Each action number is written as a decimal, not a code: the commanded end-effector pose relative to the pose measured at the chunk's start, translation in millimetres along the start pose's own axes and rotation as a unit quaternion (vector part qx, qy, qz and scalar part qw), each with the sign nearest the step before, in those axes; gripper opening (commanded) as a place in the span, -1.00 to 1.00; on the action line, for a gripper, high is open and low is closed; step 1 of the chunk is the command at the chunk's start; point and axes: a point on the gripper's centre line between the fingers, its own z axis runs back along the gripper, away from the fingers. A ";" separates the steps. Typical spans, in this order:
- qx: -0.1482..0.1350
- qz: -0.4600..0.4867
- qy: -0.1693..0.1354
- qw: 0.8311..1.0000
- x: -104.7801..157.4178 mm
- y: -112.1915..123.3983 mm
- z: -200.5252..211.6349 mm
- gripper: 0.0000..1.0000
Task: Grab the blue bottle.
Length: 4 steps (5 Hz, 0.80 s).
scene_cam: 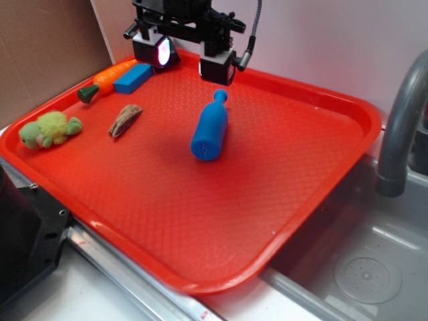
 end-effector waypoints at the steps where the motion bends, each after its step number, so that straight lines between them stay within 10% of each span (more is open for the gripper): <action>1: -0.090 -0.010 -0.086 0.992 -3.8 -6.0 -29.3 1.00; 4: -0.109 -0.003 -0.024 0.994 -1.1 -41.6 -73.4 1.00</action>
